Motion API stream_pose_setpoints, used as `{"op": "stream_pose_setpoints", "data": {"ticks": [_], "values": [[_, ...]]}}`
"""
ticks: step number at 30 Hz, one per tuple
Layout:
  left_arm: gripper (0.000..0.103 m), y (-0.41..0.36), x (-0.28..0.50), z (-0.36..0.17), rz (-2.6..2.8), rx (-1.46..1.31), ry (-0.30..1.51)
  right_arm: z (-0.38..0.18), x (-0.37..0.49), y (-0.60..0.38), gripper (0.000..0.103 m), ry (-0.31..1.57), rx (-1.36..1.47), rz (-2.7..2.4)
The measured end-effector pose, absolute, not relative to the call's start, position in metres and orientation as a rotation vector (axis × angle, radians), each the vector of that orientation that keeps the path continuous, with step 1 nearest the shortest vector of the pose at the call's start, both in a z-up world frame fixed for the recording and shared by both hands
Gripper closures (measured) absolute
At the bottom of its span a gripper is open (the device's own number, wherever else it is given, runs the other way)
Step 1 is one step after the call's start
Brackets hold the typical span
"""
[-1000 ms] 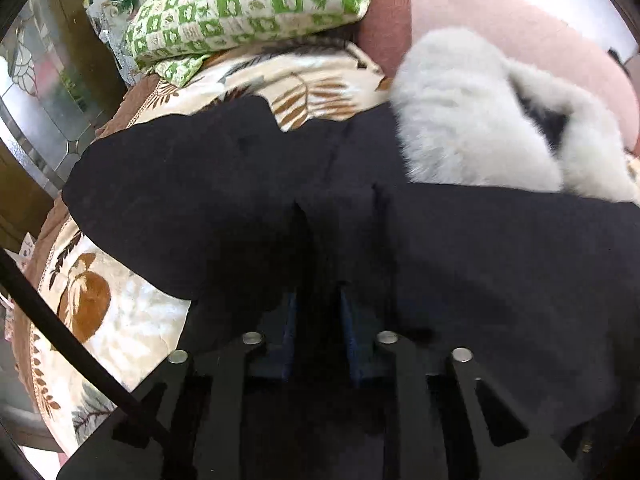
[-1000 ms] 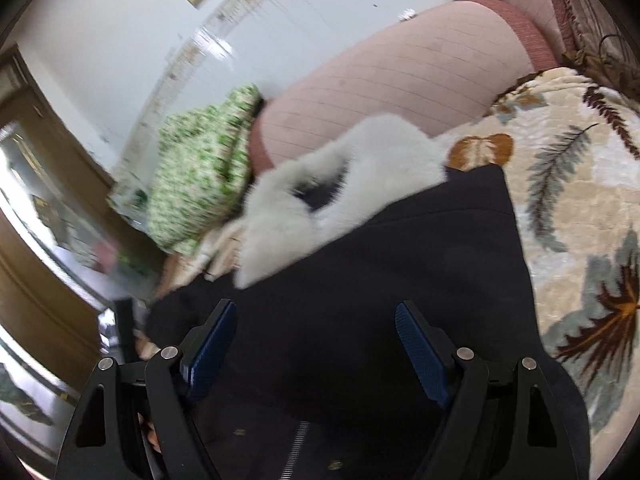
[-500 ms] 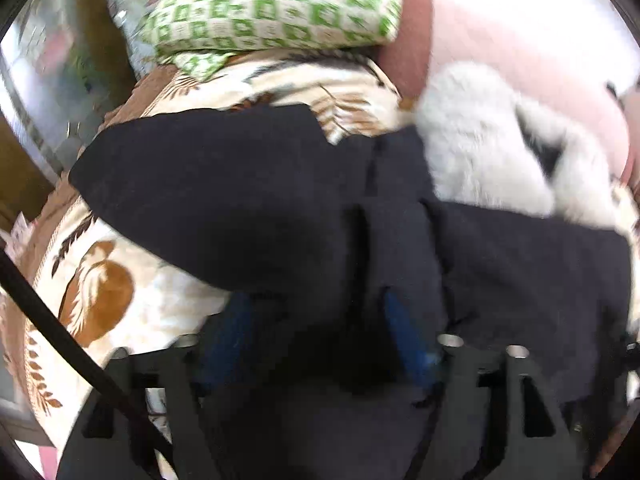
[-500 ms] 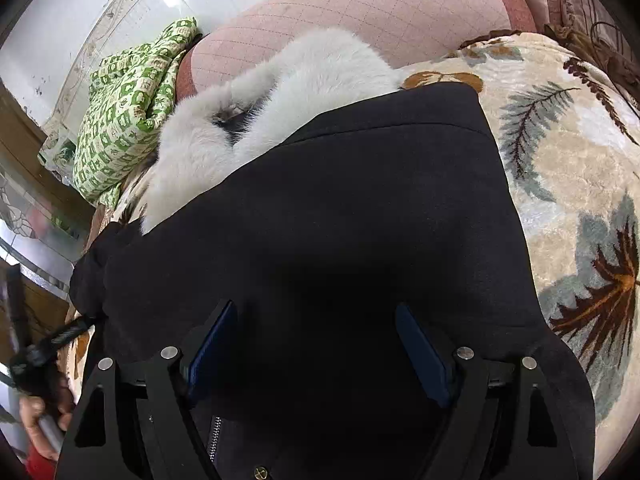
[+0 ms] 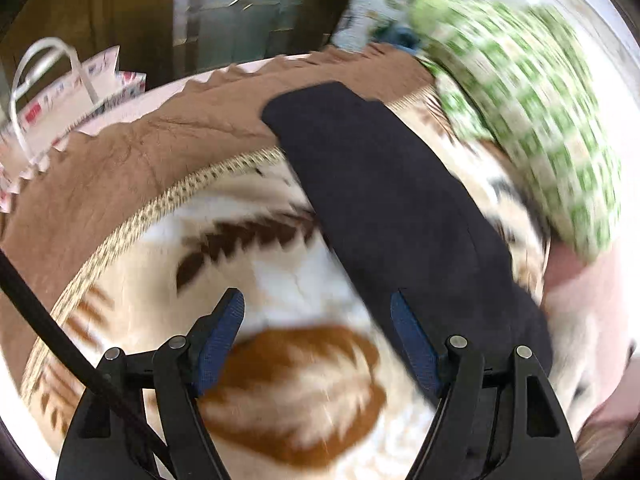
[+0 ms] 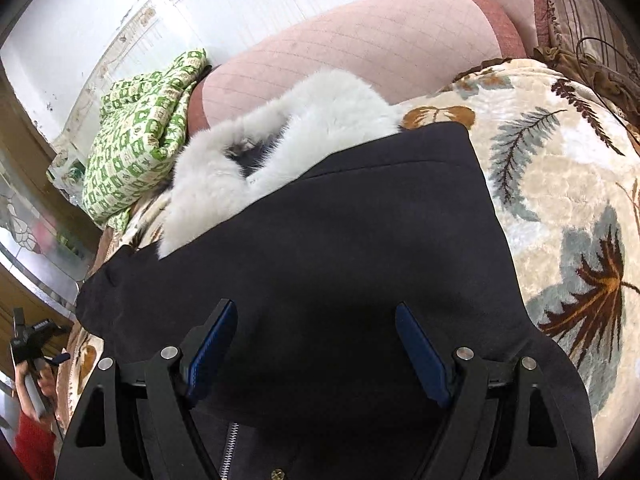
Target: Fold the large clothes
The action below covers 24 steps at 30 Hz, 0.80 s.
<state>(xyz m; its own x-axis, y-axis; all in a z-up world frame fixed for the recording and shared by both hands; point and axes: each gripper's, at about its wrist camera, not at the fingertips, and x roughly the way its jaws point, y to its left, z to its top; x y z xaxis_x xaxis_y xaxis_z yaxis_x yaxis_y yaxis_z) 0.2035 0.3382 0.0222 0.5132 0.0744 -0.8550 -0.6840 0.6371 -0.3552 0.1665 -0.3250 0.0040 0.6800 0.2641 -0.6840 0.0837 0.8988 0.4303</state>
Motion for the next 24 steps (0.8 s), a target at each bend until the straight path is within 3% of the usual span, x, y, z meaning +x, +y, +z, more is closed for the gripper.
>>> {"op": "stream_pose_setpoints", "data": {"ticks": [6,15,16,17,18,20,24], "values": [[0.028,0.384,0.225,-0.001,0.495,-0.901,0.899,-0.007,0.173,-0.319,0.018,0.849,0.411,0.09],[0.029,0.396,0.272,-0.01,0.466,-0.869,0.925,-0.015,0.176,-0.302,0.015,0.86,0.279,0.064],[0.041,0.395,0.27,-0.009,0.474,-0.858,0.922,-0.016,0.177,-0.302,0.016,0.863,0.28,0.064],[0.072,0.392,0.273,-0.006,0.473,-0.843,0.923,-0.017,0.178,-0.303,0.016,0.865,0.28,0.063],[0.083,0.387,0.277,-0.001,0.456,-0.82,0.935,-0.018,0.178,-0.302,0.015,0.867,0.276,0.06],[0.093,0.377,0.277,0.013,0.475,-0.767,0.923,-0.017,0.178,-0.3,0.016,0.867,0.266,0.054],[0.096,0.341,0.271,0.061,0.386,-0.69,0.859,-0.013,0.175,-0.3,0.016,0.853,0.272,0.049]]}}
